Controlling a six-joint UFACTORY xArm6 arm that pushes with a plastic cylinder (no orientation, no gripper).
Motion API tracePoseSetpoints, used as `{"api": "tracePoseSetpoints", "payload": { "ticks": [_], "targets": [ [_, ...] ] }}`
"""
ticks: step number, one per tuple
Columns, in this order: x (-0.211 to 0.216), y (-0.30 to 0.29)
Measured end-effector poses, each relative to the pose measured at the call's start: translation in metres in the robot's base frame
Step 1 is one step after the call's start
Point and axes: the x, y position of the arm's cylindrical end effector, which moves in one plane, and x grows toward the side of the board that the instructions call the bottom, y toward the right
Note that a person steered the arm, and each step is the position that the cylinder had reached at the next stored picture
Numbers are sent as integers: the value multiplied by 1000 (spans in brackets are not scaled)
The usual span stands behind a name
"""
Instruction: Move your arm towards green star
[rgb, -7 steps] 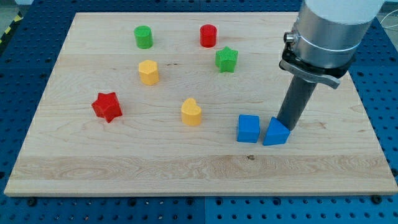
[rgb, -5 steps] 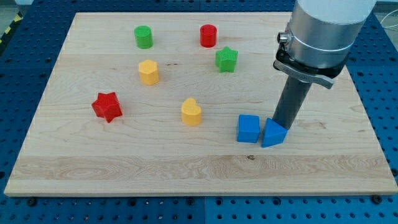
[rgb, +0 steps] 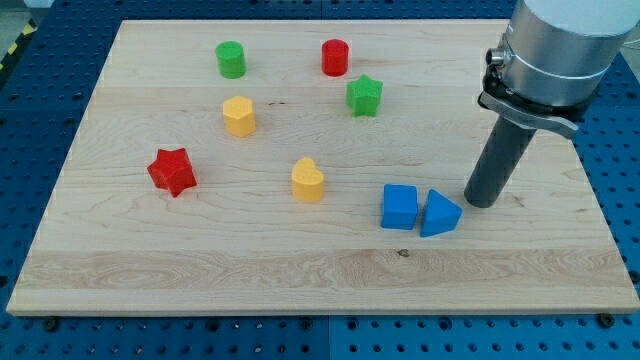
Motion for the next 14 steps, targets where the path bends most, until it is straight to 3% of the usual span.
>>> {"api": "tracePoseSetpoints", "payload": {
  "ticks": [7, 11, 14],
  "targets": [
    [-22, -22],
    [-36, -64],
    [-75, -68]
  ]
}}
